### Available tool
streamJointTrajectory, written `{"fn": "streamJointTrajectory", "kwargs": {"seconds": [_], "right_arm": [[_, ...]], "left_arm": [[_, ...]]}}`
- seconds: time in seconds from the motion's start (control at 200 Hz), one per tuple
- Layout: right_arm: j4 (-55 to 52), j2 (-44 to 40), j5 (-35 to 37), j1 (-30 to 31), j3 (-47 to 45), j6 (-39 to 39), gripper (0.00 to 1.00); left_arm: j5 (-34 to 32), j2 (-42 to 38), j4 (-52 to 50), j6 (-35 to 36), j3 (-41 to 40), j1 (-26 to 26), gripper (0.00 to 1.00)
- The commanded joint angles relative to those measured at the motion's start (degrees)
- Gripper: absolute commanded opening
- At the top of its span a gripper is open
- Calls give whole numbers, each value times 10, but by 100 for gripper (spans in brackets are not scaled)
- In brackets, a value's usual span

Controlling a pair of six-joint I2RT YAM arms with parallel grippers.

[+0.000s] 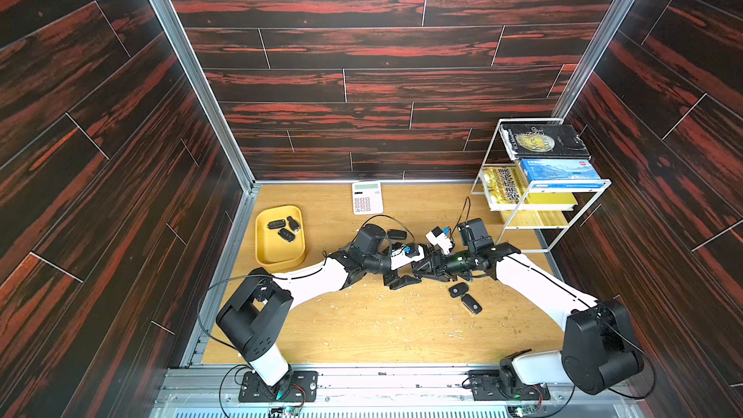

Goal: Place the car key into the storage box
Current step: Pick up the car key from the center of the board.

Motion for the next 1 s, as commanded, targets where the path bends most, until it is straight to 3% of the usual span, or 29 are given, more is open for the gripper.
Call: {"fn": "streamJointTrajectory", "kwargs": {"seconds": [0.0,0.24,0.311,0.416,0.731,0.997], "right_arm": [[1,-7,-11,-1,1,-4,27],[0,-7,-11,-2,2,-3,27],[0,-8,-12,-1,2,-3,27],[1,-6,-13,-1,5,-4,34],[1,-2,-18,-2,17,-6,52],[1,4,-18,-2,25,-8,60]], "left_arm": [[14,1,-14,2,16,-3,65],[19,2,-26,2,25,-3,50],[22,3,-30,-1,29,-3,39],[27,1,-41,-3,34,-3,31],[19,-9,-49,-13,23,-3,29],[1,-19,-48,-21,9,-3,26]]}}
